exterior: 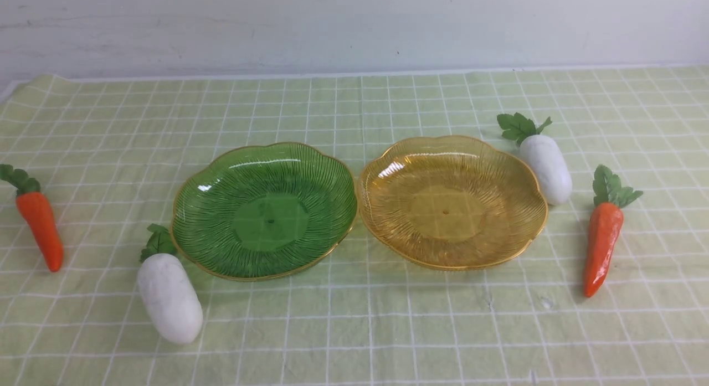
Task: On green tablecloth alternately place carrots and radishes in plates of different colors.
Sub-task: 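Pick up the carrot and put it on the nearest plate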
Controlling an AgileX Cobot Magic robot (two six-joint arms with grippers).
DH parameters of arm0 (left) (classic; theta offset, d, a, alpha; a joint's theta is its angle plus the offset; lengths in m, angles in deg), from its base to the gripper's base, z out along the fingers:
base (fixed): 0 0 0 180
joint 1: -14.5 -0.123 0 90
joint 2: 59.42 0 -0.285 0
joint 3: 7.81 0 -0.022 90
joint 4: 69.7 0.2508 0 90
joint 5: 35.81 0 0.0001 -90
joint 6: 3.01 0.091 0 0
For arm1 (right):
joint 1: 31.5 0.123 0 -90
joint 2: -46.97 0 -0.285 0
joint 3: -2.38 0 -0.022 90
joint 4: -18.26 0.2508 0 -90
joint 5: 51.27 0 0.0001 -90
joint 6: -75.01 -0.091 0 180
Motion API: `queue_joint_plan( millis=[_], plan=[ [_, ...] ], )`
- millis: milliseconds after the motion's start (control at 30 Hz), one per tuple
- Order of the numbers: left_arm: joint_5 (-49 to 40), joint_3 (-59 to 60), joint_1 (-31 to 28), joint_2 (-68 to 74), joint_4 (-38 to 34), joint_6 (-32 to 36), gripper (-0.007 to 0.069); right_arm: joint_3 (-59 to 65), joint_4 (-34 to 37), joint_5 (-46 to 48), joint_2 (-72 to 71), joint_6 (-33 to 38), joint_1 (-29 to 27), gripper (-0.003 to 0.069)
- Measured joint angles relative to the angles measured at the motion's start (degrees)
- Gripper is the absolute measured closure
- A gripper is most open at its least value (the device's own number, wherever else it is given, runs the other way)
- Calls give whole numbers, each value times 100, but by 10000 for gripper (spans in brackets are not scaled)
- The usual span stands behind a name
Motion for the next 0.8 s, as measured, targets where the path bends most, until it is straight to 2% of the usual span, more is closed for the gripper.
queue_joint_plan(
  millis=[67,167,200,267,300,400,567,633,800],
  plan=[
    [58,6,0,0,-670,-300,632,24,306,-120,0,-166,0,674],
    [150,6,0,0,-2118,-1002,632,57,1859,-506,0,-912,0,674],
    [172,6,0,0,-2811,-1289,632,57,2393,-591,0,-1112,0,674],
    [279,6,0,0,-3740,-1505,632,57,3247,-720,0,-1314,0,674],
    [317,6,0,0,-3924,-1499,632,57,3451,-741,0,-1314,0,674],
    [455,6,0,0,-4216,-1375,632,57,3785,-812,0,-1308,0,674],
    [510,6,0,0,-4674,-1268,632,57,3899,-859,0,-1168,0,674],
    [354,-167,2,0,-4783,-1147,632,-48,3898,-822,0,-856,0,674],
    [-182,-1199,2,574,-4409,-791,632,-1068,3580,-749,170,-79,0,674]
  ],
)
